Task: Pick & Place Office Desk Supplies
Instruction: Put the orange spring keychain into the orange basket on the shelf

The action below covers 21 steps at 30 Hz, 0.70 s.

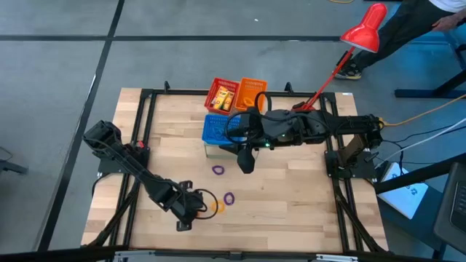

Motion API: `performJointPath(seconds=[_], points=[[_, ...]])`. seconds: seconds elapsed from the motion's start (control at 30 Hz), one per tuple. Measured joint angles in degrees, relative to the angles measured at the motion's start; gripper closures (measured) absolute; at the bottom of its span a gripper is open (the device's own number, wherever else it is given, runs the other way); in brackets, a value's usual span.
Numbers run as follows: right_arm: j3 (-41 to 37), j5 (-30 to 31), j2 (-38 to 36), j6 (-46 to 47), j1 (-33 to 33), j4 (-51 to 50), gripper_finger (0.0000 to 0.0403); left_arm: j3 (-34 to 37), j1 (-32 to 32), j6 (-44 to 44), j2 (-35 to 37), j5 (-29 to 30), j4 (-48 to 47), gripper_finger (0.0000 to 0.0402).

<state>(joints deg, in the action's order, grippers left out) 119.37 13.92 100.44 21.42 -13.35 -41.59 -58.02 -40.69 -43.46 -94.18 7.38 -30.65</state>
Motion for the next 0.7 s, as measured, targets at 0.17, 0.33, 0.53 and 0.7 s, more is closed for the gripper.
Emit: performJointPath(seconds=[0.17, 0.33, 0.53, 0.7], points=[[0.0, 0.0, 0.0, 0.2, 0.0, 0.6, 0.0197, 0.4, 0.0, 2.1, 0.0, 0.2, -4.8, 0.0241], [0.0, 0.0, 0.0, 0.3, 0.0, 1.0, 0.0197, 2.1, 0.0, 1.2, 0.0, 0.2, -3.9, 0.0242], [0.0, 0.0, 0.0, 0.4, -0.2, 1.1, 0.0197, 2.7, 0.2, -0.4, 0.0, 0.6, -3.1, 0.024], [0.0, 0.1, 0.0, 0.2, -0.1, 1.1, 0.0197, 2.7, 1.5, -1.4, -0.6, -2.4, 3.5, 0.024]])
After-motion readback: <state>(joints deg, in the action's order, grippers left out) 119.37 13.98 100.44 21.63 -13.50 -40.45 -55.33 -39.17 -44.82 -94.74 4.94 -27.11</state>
